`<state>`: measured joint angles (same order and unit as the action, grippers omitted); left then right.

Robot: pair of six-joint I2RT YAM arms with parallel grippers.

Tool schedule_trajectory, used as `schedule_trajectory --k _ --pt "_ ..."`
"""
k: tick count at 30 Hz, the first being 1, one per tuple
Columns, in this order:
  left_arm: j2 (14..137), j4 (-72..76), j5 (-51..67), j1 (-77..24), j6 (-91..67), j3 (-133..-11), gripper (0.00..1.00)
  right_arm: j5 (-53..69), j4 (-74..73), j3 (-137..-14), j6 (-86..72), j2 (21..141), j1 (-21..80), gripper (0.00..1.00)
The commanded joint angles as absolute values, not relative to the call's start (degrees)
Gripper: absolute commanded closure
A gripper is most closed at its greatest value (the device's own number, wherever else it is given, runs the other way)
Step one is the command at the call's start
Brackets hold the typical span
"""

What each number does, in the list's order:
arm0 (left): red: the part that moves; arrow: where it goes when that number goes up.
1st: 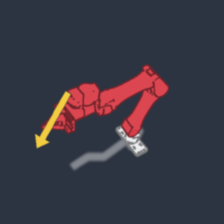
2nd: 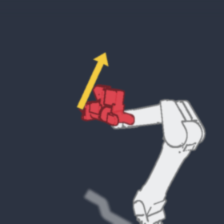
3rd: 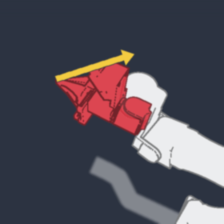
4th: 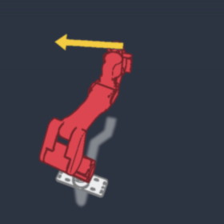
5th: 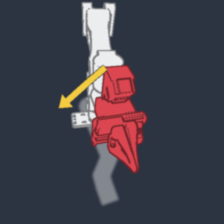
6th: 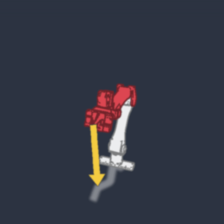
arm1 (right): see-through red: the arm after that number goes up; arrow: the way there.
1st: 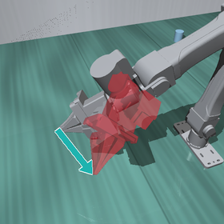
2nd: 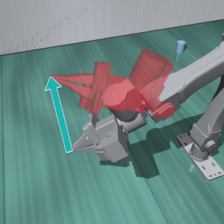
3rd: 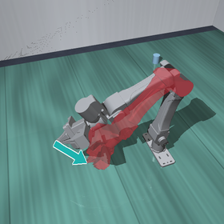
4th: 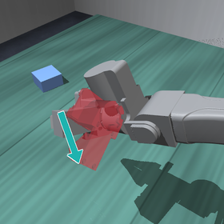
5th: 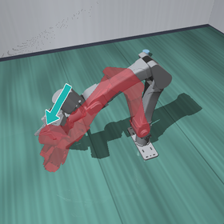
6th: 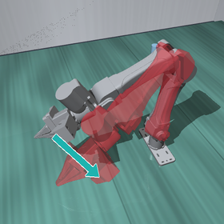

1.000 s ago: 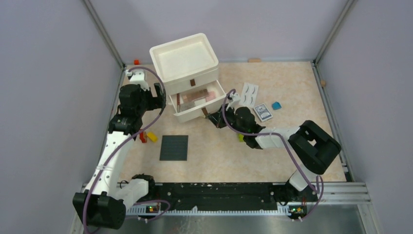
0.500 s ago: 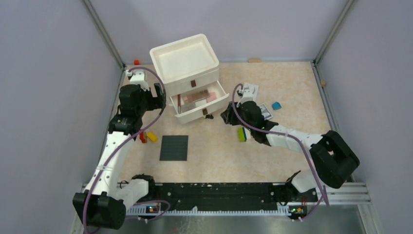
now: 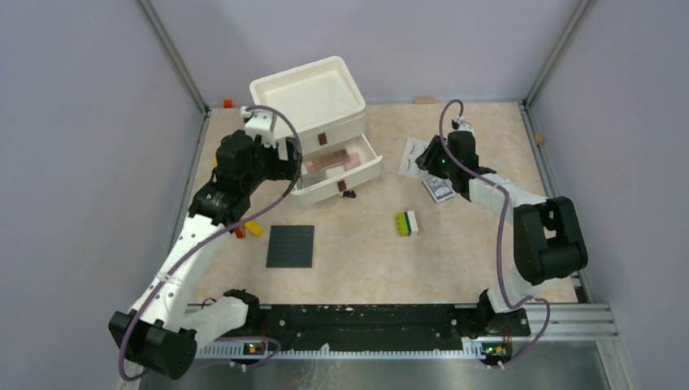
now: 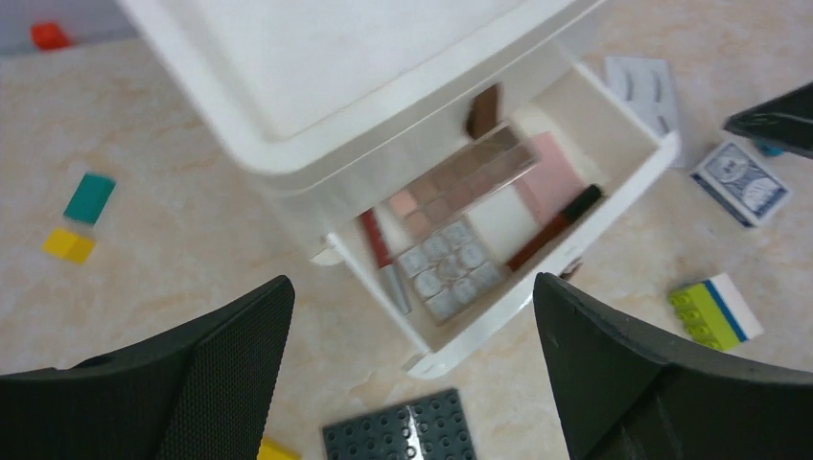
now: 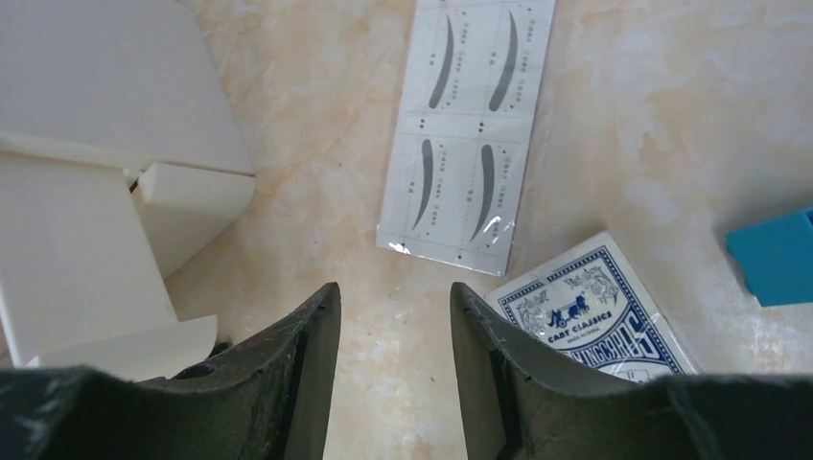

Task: Organize the makeup
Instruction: Pick up the makeup tool from the center of the board.

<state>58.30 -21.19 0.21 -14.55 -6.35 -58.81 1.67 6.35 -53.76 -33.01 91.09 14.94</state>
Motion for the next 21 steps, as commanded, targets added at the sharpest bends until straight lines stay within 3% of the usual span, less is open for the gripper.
schedule_trajectory --k 1,7,14,21 --pt "62.8 -20.8 -6.2 -26.5 -3.1 -70.6 0.01 3.2 5.3 -56.0 -35.0 91.9 13.1 0.55" --pt "79.1 -19.1 -9.0 -42.9 -1.6 -83.6 0.01 2.7 7.3 -53.4 -38.4 91.9 10.0 0.55" --pt "101.2 -15.1 3.0 -44.6 -4.4 -99.7 0.04 5.6 9.9 -53.5 -39.3 93.7 6.3 0.55" --pt "117.9 -14.0 4.1 -44.7 -4.8 -113.1 0.05 7.1 12.0 -53.2 -39.8 95.8 3.7 0.55"
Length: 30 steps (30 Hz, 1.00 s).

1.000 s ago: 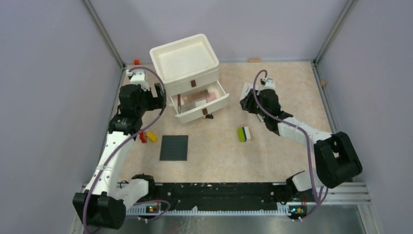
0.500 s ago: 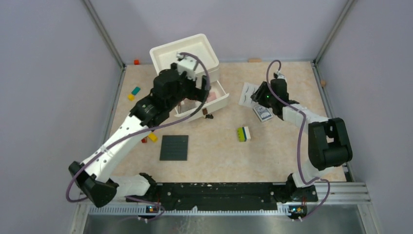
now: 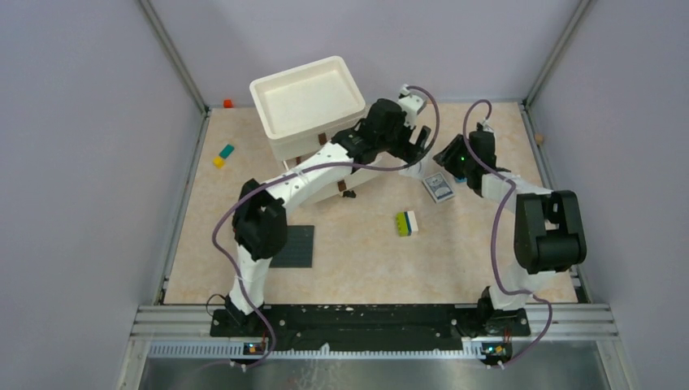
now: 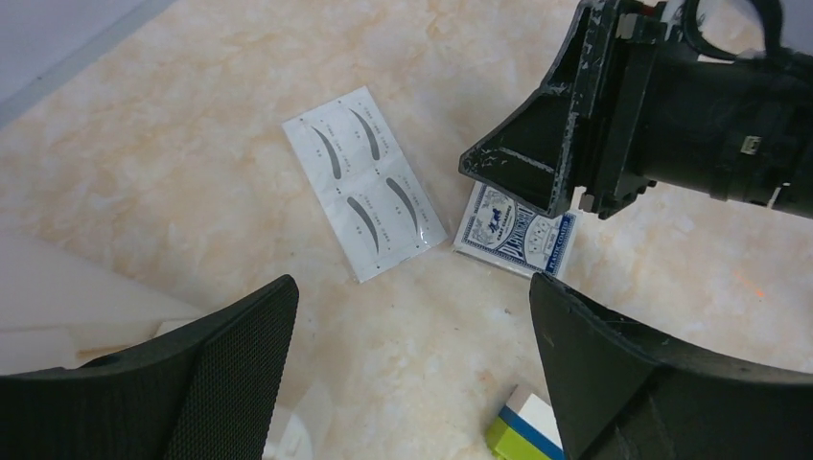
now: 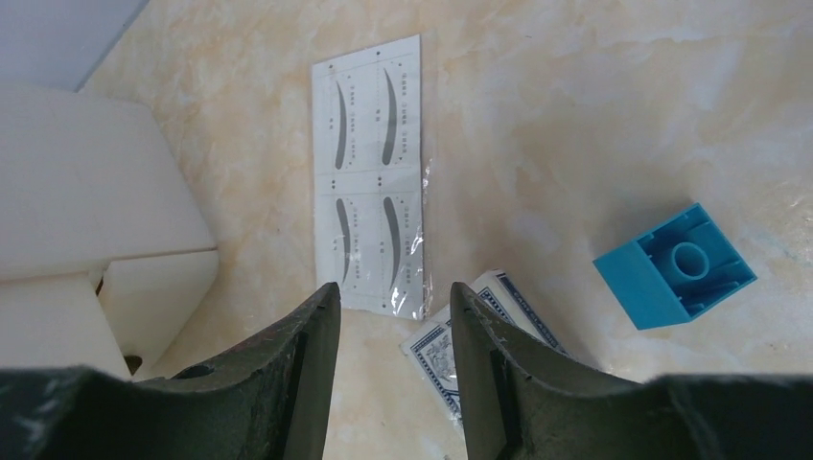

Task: Organize the makeup
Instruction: Pick up the makeup tool from the center of the board.

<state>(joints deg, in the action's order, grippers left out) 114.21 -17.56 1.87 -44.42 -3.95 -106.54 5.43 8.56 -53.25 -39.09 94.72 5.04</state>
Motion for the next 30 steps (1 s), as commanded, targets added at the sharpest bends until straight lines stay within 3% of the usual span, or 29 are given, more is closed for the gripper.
schedule_trajectory --k 1,10,20,30 --pt "119.6 -13.4 4.1 -44.7 -5.0 -114.5 0.05 7.1 12.1 -53.1 -39.8 96.0 3.3 0.55" --pt "133.3 -11.5 5.6 -43.4 -7.0 -125.4 0.08 8.8 13.2 -51.9 -38.6 96.5 1.5 0.55" --pt "141.3 -5.7 14.8 -37.1 -15.6 -127.2 0.14 10.2 15.4 -51.8 -37.4 97.6 1.2 0.55" --pt "147.2 -5.1 13.9 -37.0 -16.7 -131.3 0.12 10.3 16.0 -50.8 -37.1 98.5 1.2 0.56"
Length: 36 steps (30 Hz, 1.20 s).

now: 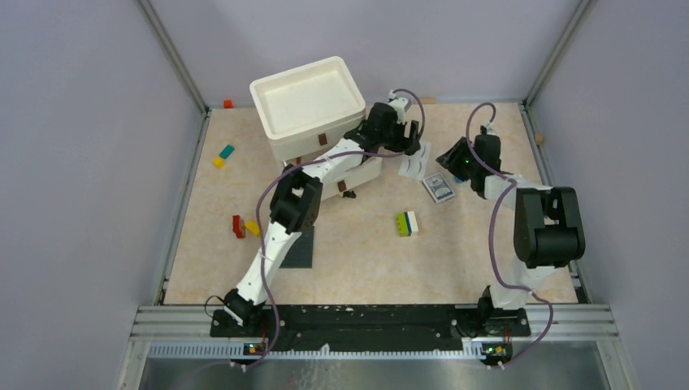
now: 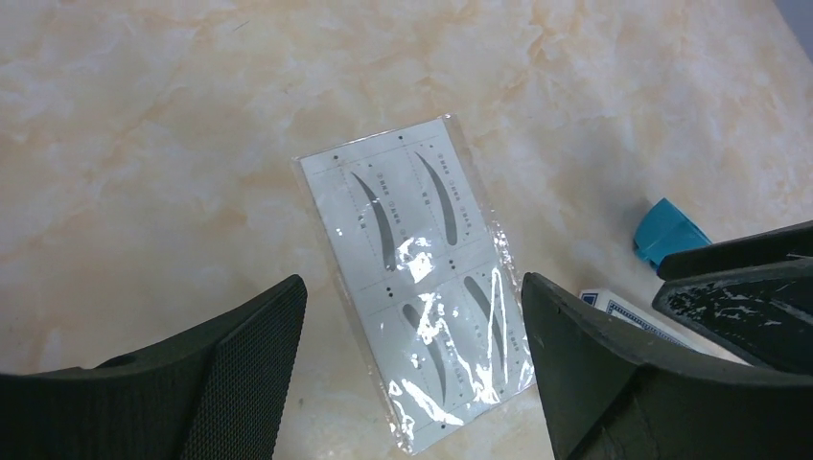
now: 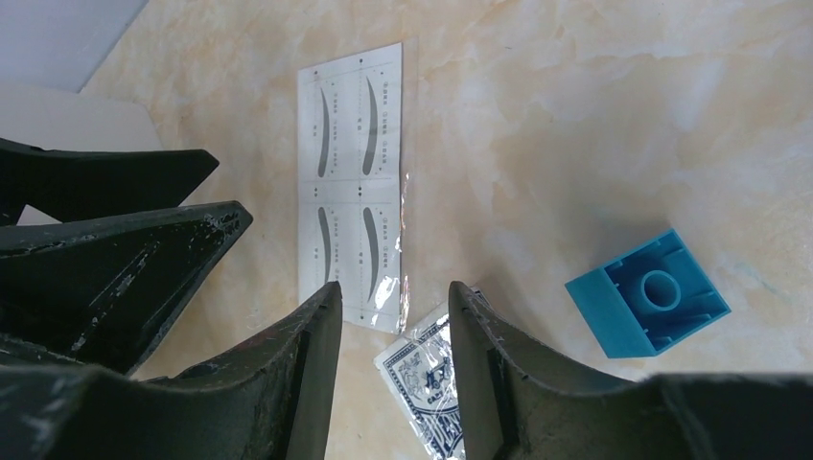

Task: Organize the makeup
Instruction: Pick up the makeup tool from the center of the board.

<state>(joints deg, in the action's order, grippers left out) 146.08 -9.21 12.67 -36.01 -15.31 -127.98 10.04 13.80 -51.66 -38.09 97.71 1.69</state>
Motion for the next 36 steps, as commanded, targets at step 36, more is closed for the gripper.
schedule_trajectory --k 36 --pt "145.2 -22.2 -10.7 -37.1 -12.2 -130.2 0.19 9.6 12.1 -52.5 -34.2 98.1 1.2 0.56"
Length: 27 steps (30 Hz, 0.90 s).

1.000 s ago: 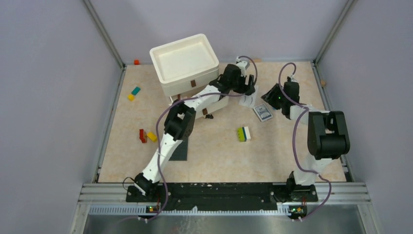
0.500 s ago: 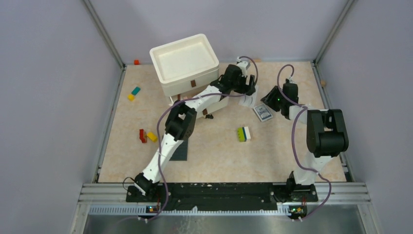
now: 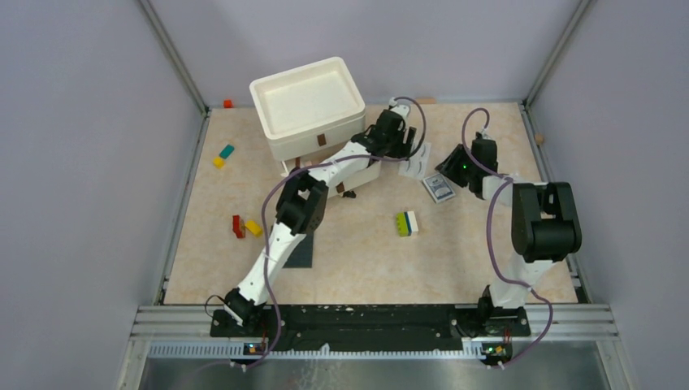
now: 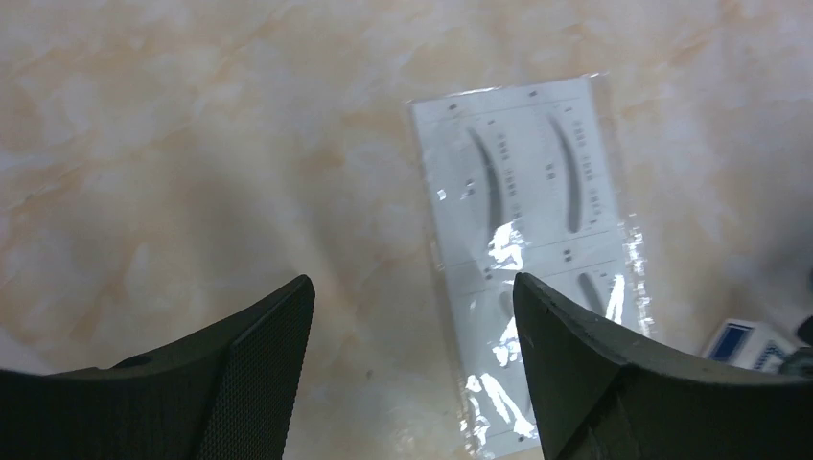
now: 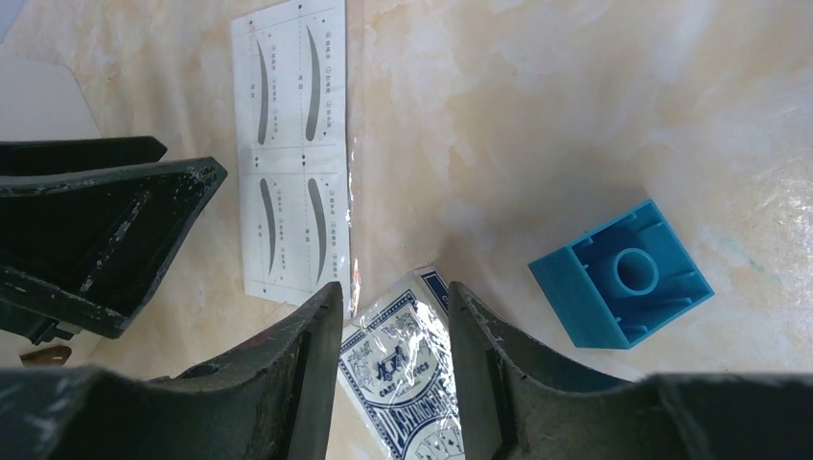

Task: Organize the makeup
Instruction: Pick up the makeup tool from the center of the board.

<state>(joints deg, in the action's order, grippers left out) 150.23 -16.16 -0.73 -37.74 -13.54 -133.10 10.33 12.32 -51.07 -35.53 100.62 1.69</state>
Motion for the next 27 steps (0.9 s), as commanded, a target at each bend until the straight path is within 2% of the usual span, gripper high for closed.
schedule_trajectory --k 1,10,16,18,21,23,27 --pt "144.5 -22.8 -12.5 -37.1 -11.9 -129.6 0.18 9.5 12.0 -52.4 -34.1 97.9 1.2 0.56" --pt "137.1 -26.6 -27.4 -36.7 -11.8 -121.1 0.12 8.5 11.0 -52.3 -33.8 96.2 1.2 0.56" --pt "130.9 -26.4 -28.7 -33.6 -13.4 -114.2 0.09 8.3 10.6 -52.4 -33.7 96.0 1.2 0.56" --pt "129.6 -24.6 -25.4 -33.0 -13.2 -113.1 0.06 8.6 11.0 -52.4 -33.8 96.1 1.2 0.56" --pt "129.3 -19.3 -13.2 -33.1 -11.5 -113.2 0.02 11.1 13.0 -52.4 -33.5 96.5 1.2 0.56" --pt "130.7 -16.8 -4.0 -33.2 -11.5 -115.0 0.01 13.7 14.7 -52.7 -33.3 97.2 1.2 0.56" --pt "135.3 -13.9 4.3 -34.5 -11.7 -120.5 0.01 16.2 16.0 -54.4 -33.6 99.8 1.2 0.56"
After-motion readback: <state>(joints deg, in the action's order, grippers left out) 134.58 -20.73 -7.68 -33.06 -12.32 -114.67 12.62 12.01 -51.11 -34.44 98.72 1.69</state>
